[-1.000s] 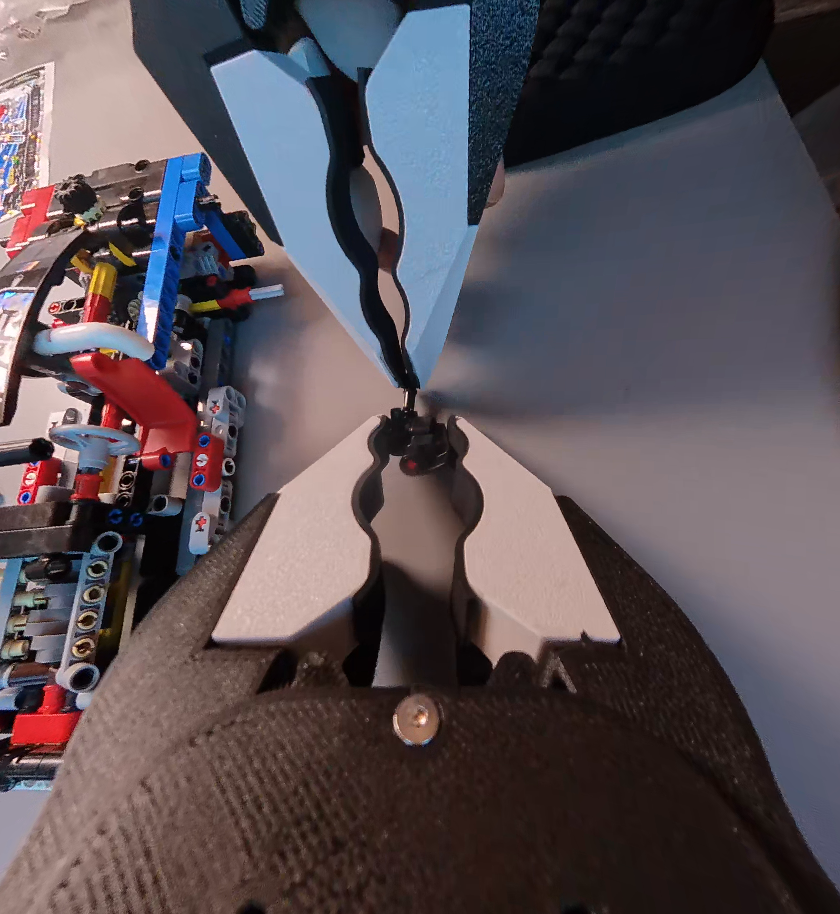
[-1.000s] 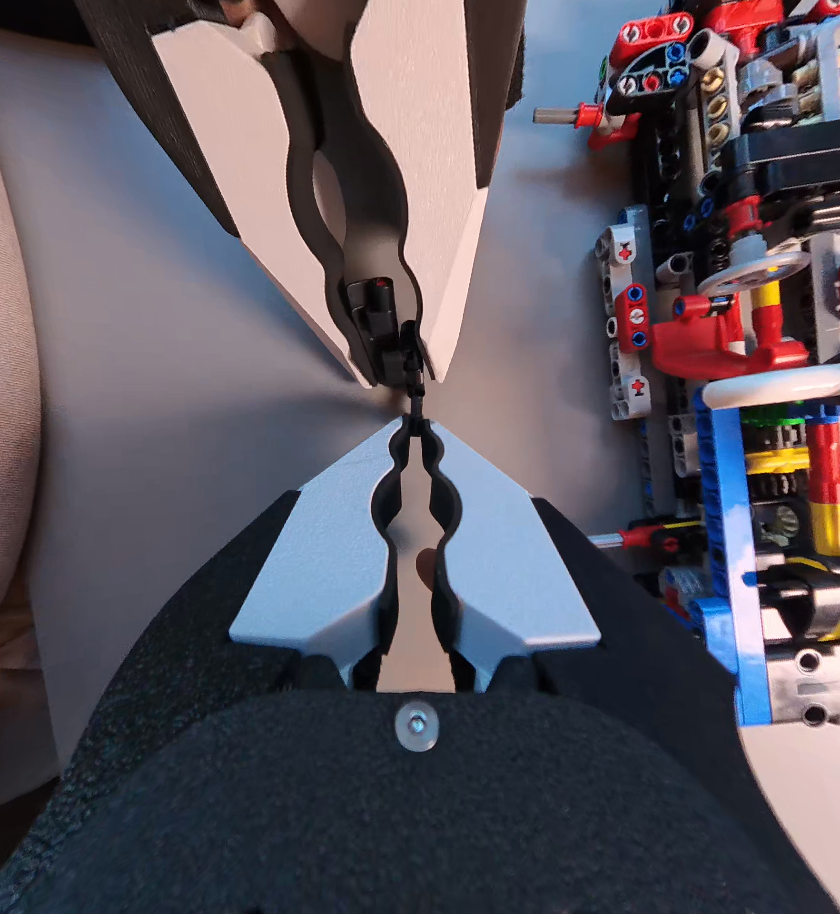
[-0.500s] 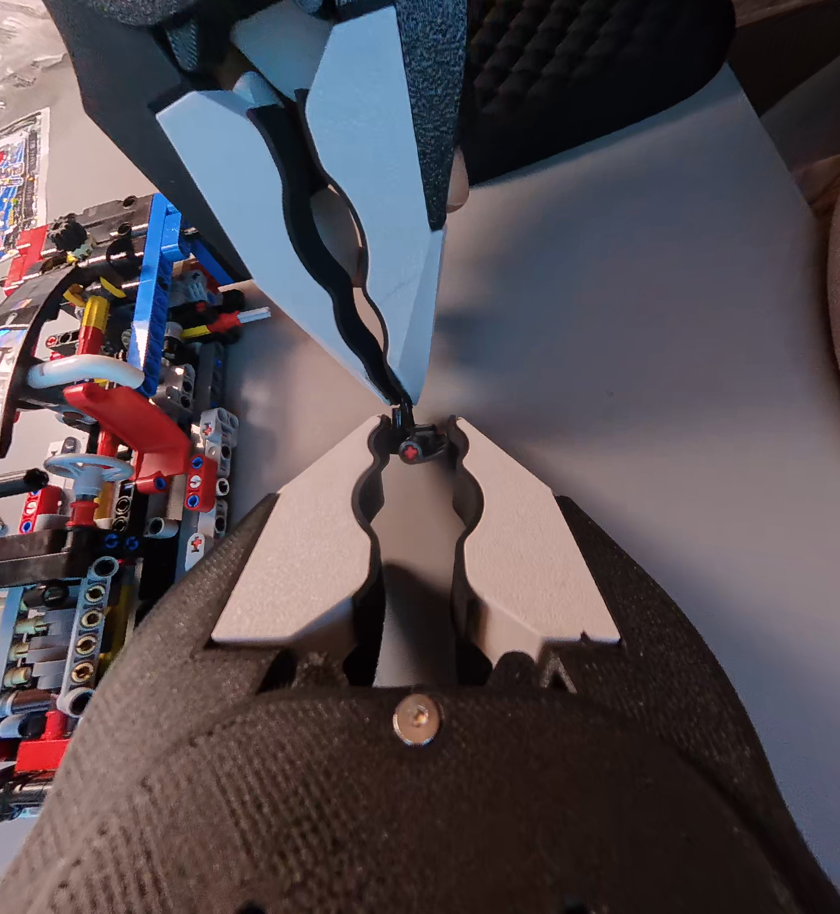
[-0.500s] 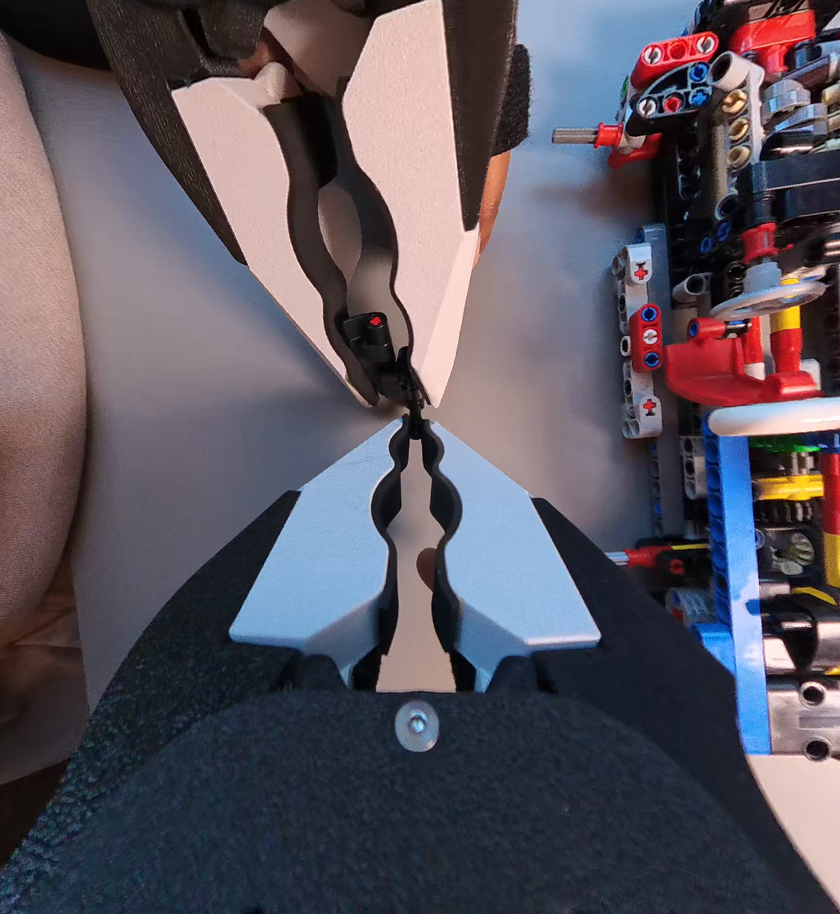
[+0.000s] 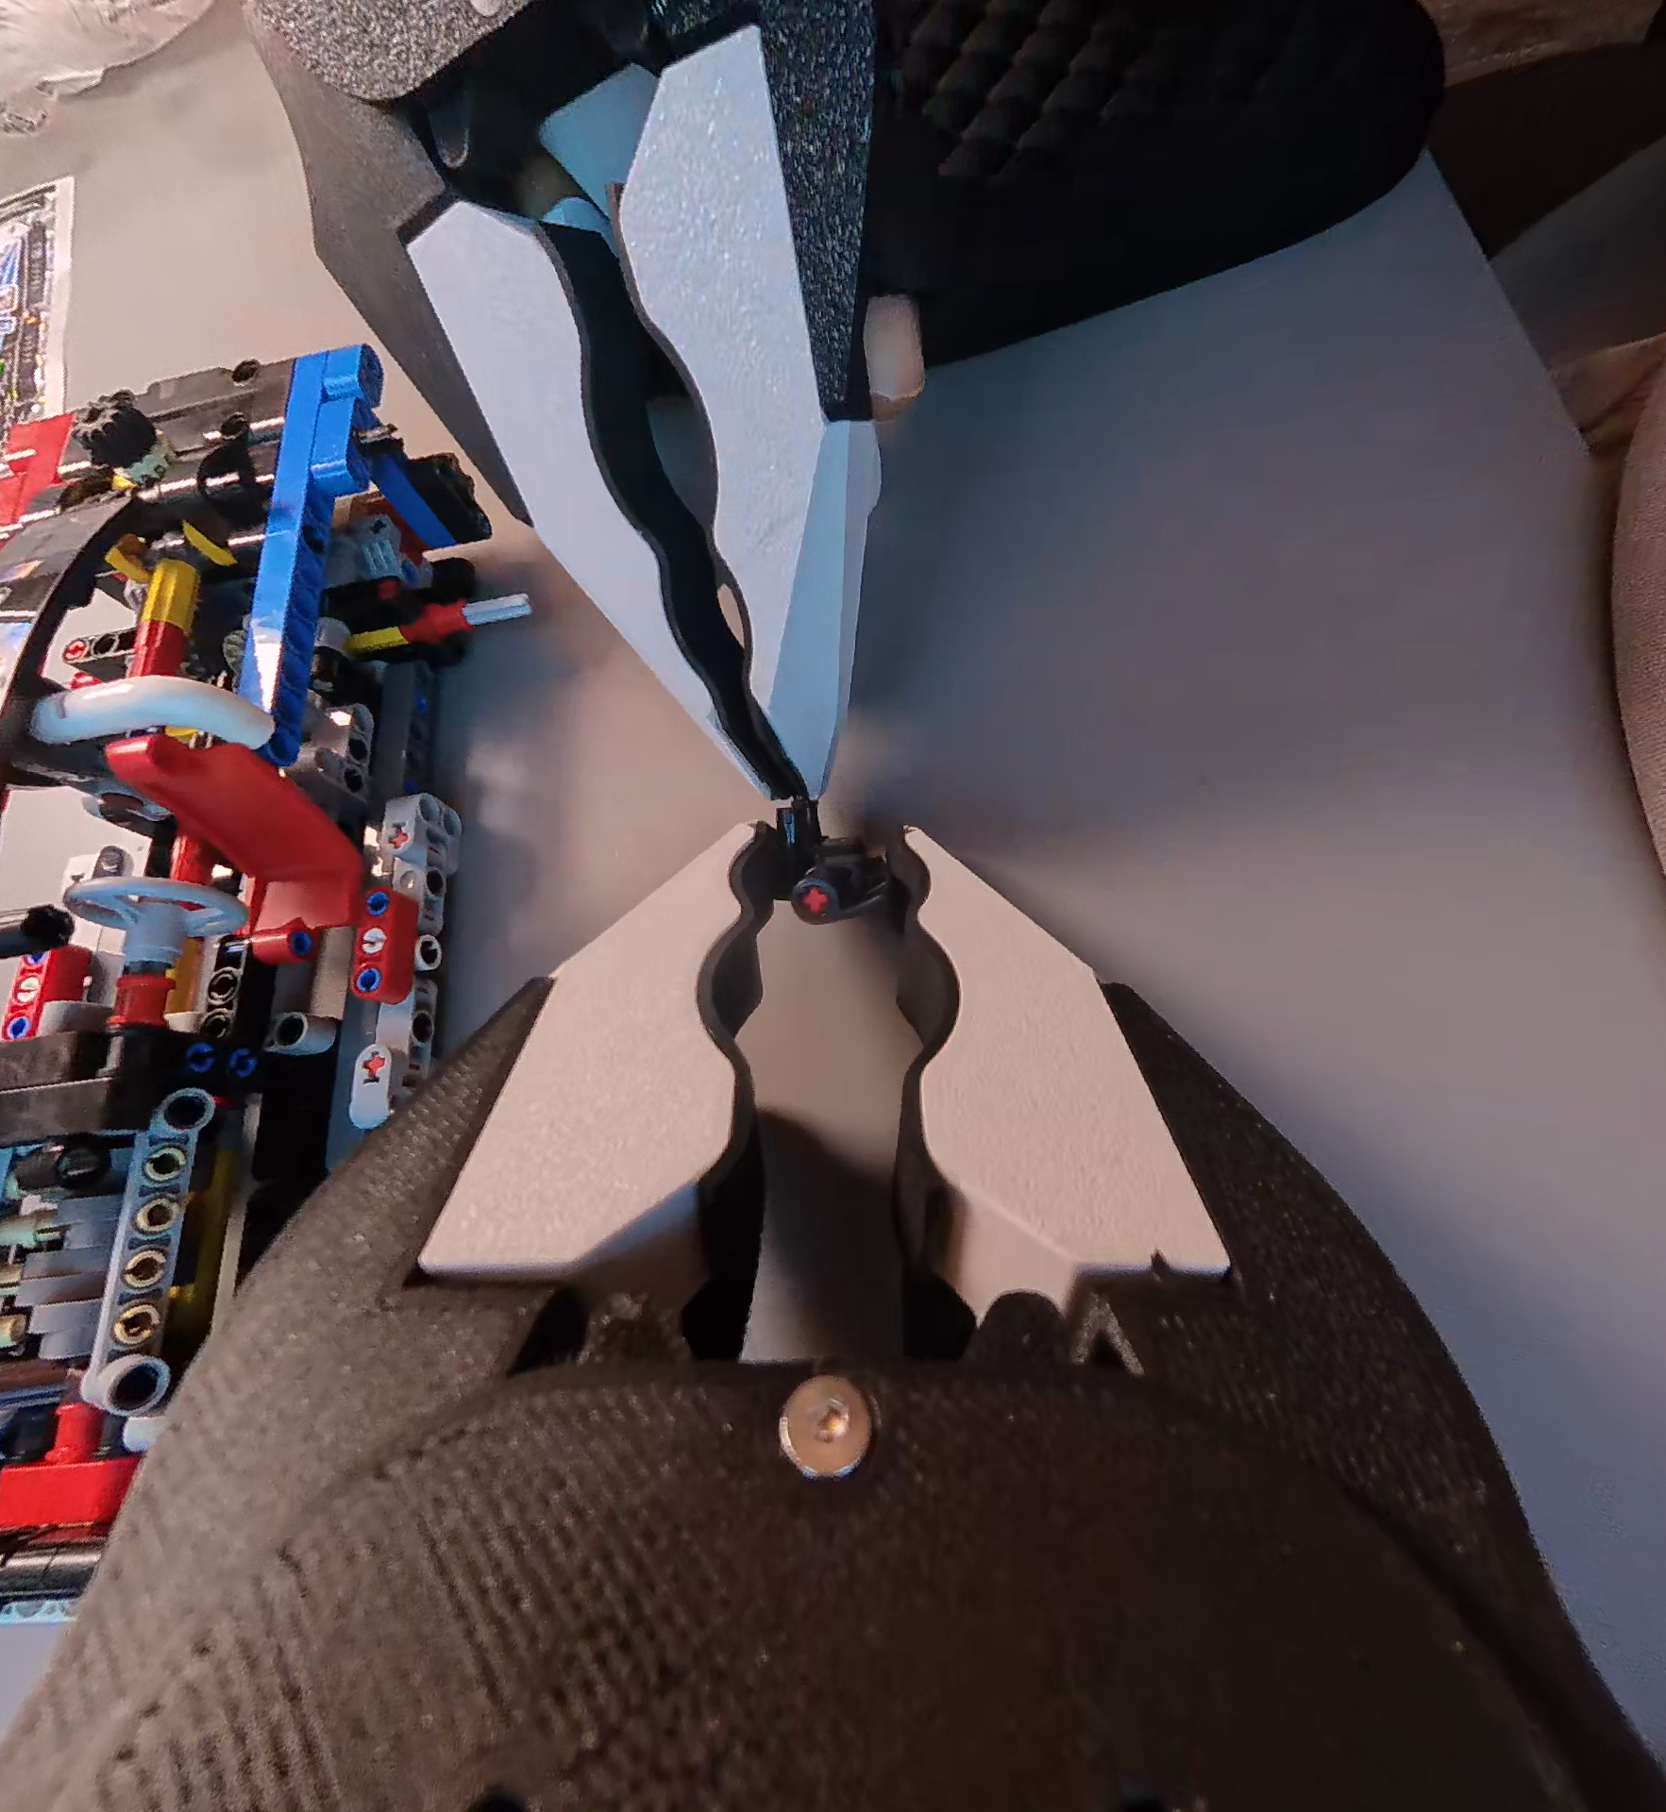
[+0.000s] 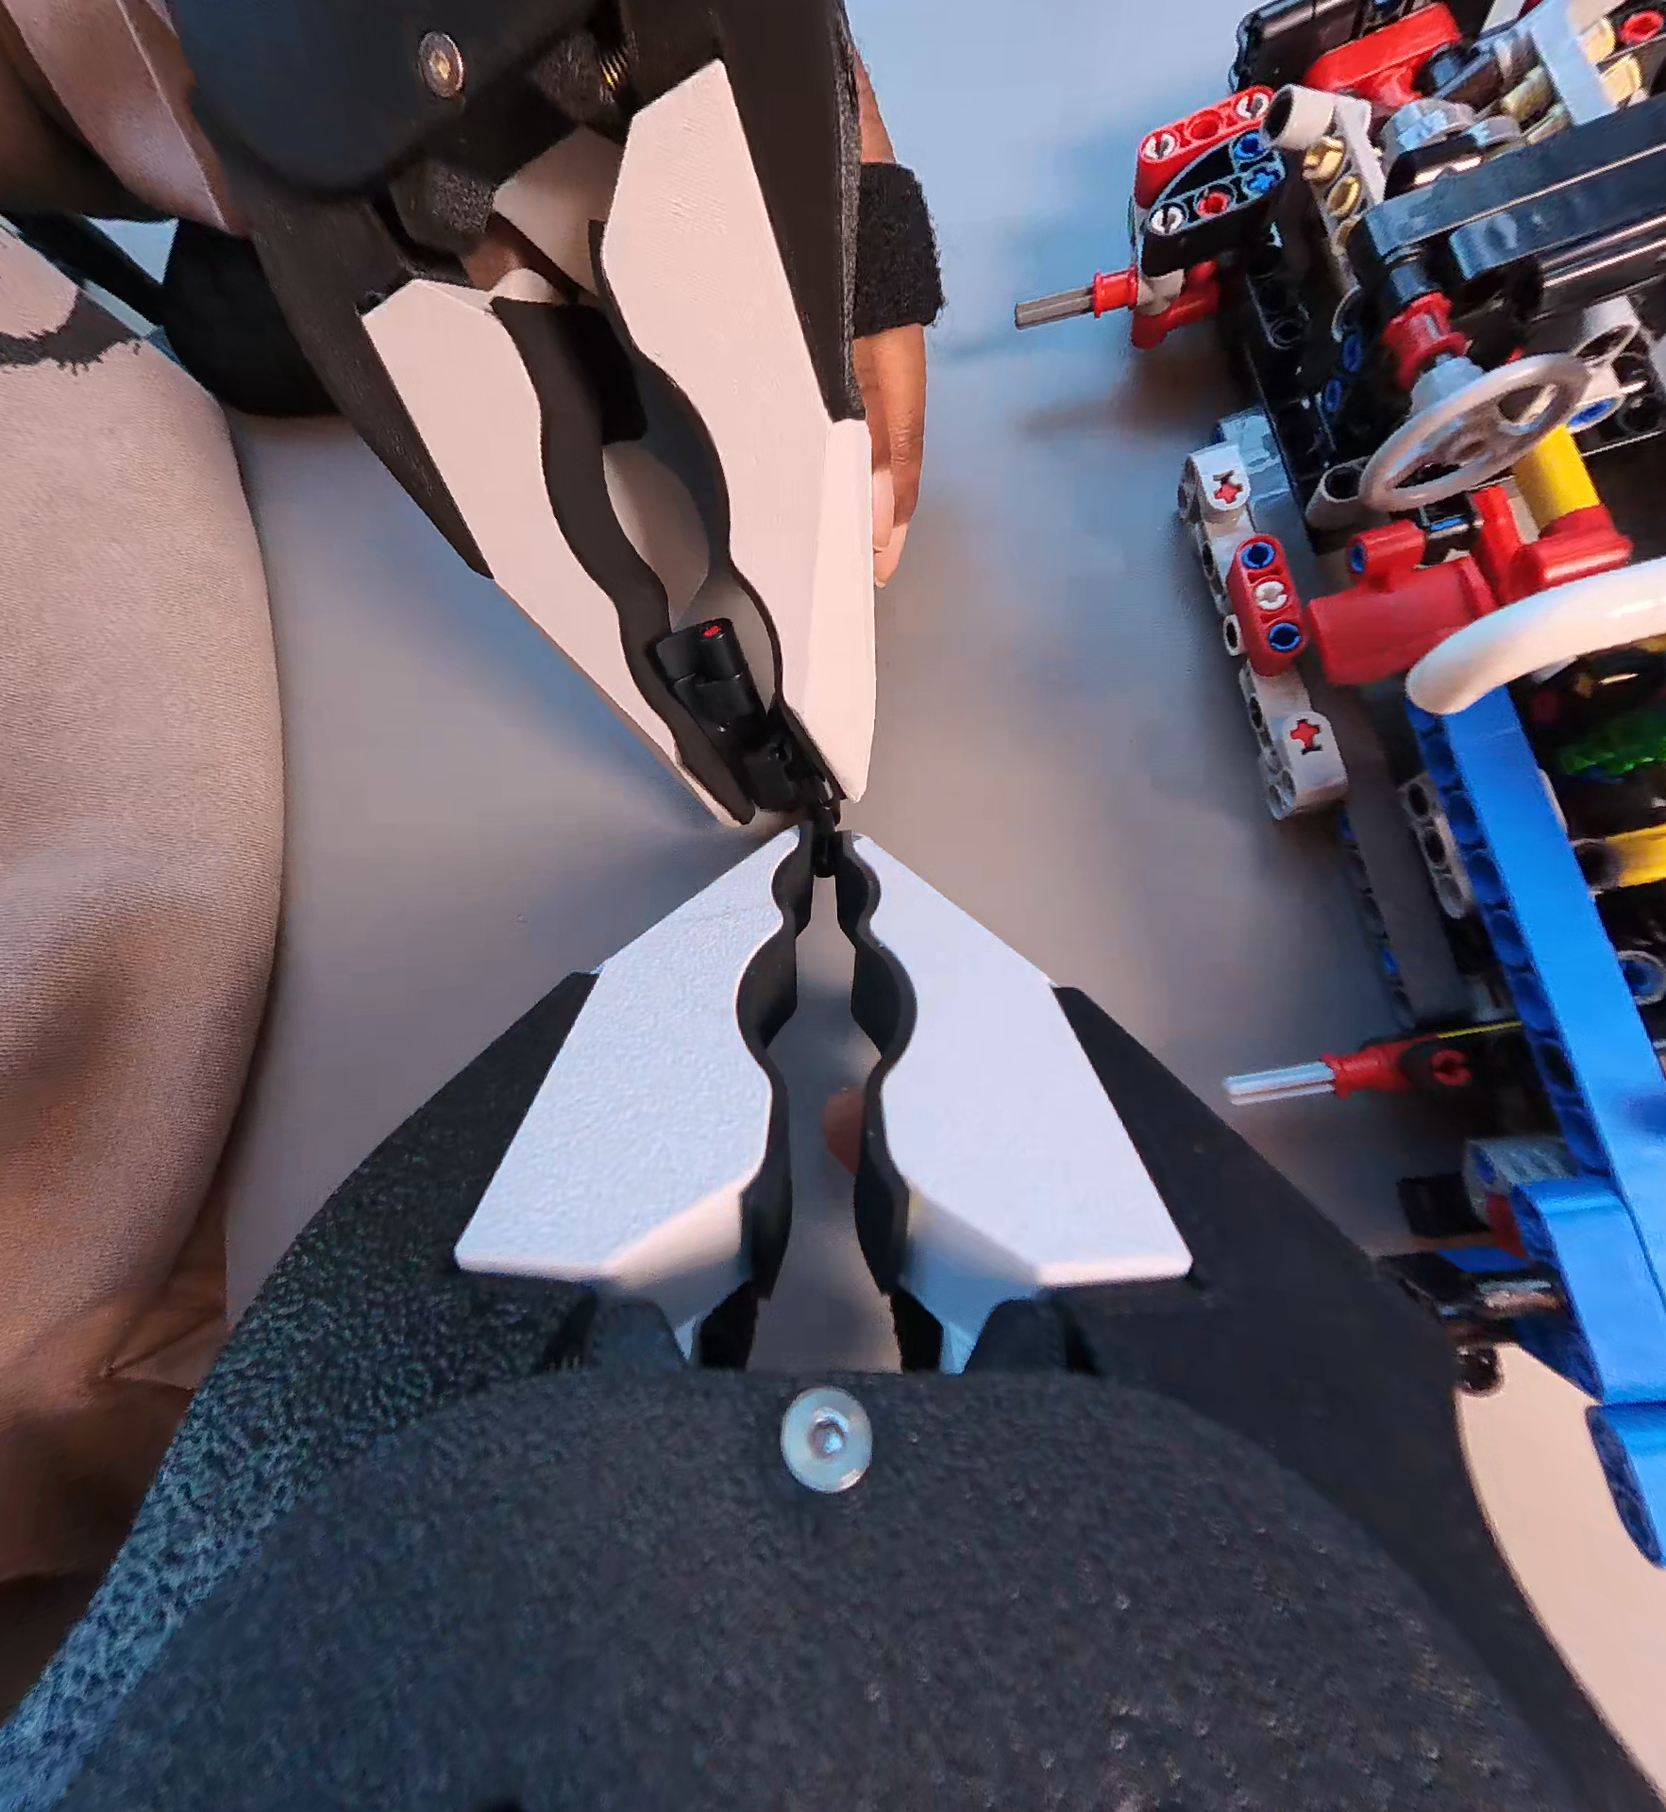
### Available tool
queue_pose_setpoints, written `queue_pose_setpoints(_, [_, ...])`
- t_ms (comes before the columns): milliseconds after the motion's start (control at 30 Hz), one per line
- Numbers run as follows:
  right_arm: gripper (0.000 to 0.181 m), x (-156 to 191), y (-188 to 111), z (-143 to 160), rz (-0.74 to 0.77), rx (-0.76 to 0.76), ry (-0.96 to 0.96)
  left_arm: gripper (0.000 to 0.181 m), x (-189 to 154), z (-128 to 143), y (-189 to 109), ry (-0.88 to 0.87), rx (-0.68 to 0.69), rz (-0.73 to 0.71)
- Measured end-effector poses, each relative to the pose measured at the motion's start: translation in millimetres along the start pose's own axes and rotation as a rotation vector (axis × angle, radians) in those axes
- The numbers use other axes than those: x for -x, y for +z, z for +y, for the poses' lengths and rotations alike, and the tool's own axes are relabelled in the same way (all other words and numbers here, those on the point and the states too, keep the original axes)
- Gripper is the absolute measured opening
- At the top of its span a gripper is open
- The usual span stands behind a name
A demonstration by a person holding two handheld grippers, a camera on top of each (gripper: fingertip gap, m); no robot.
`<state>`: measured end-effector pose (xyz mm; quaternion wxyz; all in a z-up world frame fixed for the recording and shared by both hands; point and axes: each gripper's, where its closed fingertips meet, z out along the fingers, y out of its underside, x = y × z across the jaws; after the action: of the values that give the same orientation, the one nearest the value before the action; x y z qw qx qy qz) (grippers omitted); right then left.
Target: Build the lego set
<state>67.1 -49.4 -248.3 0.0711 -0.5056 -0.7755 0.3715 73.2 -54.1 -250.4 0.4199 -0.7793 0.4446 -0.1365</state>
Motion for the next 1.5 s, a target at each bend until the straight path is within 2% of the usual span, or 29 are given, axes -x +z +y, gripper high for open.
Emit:
queue_pose_setpoints(333, [0.0,0.5,4.0,-3.2,0.015,-0.064,-0.007,0.021,-3.7,3.2,2.4,0.001,0.018,0.017])
queue_pose_setpoints(500, [0.0,-5.6,-5.5,-6.7,0.05,-0.101,-0.002,0.021,-3.4,3.7,2.2,-0.004,0.017,0.018])
queue_pose_setpoints(533, [0.0,-6.4,-8.7,-3.7,0.072,-0.083,-0.021,0.021,-3.3,3.8,2.2,-0.003,0.017,0.017])
queue_pose_setpoints(667, [0.021,-6.6,-23.6,23.1,0.18,0.068,-0.116,0.021,-1.7,4.8,2.4,0.005,0.017,0.005])
queue_pose_setpoints(800, [0.024,1.3,-36.5,51.2,0.215,0.162,-0.185,0.021,0.0,5.2,2.3,0.018,0.014,-0.006])
queue_pose_setpoints(967, [0.023,5.0,-28.5,50.6,0.194,0.145,-0.238,0.028,3.1,7.1,1.8,-0.041,0.021,0.01])
queue_pose_setpoints(1067, [0.014,5.7,-26.0,48.8,0.171,0.152,-0.241,0.035,8.1,10.0,-1.7,-0.067,0.036,-0.008])
queue_pose_setpoints(1167, [0.013,4.1,-26.8,48.0,0.177,0.144,-0.223,0.025,9.0,-3.5,-6.8,-0.07,-0.018,-0.033])
queue_pose_setpoints(1233, [0.014,3.4,-27.7,33.3,0.193,0.034,-0.137,0.021,6.1,-20.1,-10.3,-0.066,-0.086,-0.04])
queue_pose_setpoints(1300, [0.014,5.8,-32.6,3.1,0.175,-0.183,0.05,0.023,5.7,-34.0,-14.1,-0.029,-0.149,-0.076])
queue_pose_setpoints(1400, [0.013,13.1,-45.5,-37.6,0.046,-0.507,0.359,0.024,12.1,-46.8,-22.2,0.054,-0.213,-0.171])
queue_pose_setpoints(1500, [0.013,13.6,-49.8,-54.8,-0.077,-0.677,0.585,0.016,22.6,-56.5,-35.2,0.129,-0.269,-0.285])
